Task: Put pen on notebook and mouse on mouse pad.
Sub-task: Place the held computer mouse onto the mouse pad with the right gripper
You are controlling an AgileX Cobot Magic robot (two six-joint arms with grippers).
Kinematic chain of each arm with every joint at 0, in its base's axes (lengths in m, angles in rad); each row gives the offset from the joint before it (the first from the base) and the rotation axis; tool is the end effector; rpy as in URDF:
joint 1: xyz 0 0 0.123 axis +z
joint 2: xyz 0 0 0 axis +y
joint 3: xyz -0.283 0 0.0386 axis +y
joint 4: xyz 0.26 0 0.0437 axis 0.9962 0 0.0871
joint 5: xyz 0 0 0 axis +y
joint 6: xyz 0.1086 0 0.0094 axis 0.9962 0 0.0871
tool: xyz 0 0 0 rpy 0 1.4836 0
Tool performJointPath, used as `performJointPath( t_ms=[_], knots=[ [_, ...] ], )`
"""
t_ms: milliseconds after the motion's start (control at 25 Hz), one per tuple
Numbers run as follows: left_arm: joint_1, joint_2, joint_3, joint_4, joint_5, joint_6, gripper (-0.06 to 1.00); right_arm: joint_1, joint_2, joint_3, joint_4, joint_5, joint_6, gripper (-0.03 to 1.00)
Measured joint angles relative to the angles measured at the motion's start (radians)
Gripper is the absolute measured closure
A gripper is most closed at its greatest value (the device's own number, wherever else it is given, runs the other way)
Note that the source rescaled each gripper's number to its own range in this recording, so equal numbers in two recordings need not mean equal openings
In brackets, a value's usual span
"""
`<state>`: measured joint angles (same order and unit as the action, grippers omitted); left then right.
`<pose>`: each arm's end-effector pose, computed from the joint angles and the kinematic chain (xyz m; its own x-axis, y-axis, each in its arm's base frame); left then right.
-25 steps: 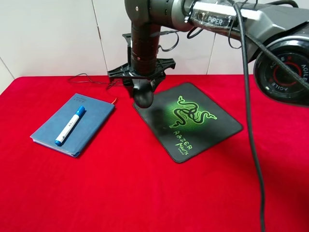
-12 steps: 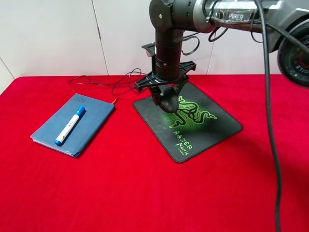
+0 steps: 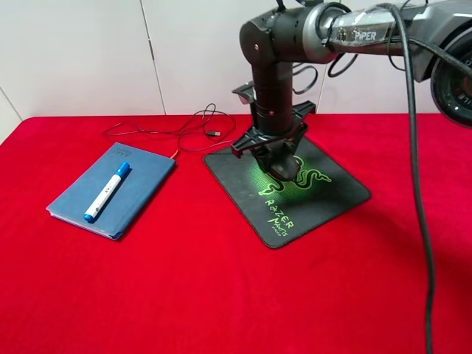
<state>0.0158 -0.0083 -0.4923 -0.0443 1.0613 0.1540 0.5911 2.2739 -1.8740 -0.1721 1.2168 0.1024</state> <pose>0.0208 -0.0039 0.2727 -0.4491 0.1248 -0.8847 0.0786 0.9919 0.1000 0.4032 0.2495 0.1455 -0.8517 -0.5214 -0.0529 -0.5084 0.8464 -0.1584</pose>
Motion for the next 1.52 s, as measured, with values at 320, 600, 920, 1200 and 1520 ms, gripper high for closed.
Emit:
performJointPath(
  t_ms=[320, 600, 920, 1200, 1520],
  knots=[
    [0.0, 0.0, 0.0, 0.0, 0.0, 0.0, -0.05, -0.043, -0.001, 0.077, -0.002, -0.029, -0.011, 0.94],
    [0.0, 0.0, 0.0, 0.0, 0.0, 0.0, -0.05, -0.05, -0.001, 0.078, 0.002, -0.049, -0.011, 0.94],
    [0.0, 0.0, 0.0, 0.0, 0.0, 0.0, -0.05, -0.05, -0.001, 0.079, 0.003, -0.053, -0.011, 0.88],
    [0.0, 0.0, 0.0, 0.0, 0.0, 0.0, -0.05, -0.05, -0.001, 0.079, 0.002, -0.055, -0.011, 0.0],
    [0.0, 0.0, 0.0, 0.0, 0.0, 0.0, -0.05, -0.05, -0.015, 0.079, 0.0, -0.034, -0.02, -0.03]
  ],
)
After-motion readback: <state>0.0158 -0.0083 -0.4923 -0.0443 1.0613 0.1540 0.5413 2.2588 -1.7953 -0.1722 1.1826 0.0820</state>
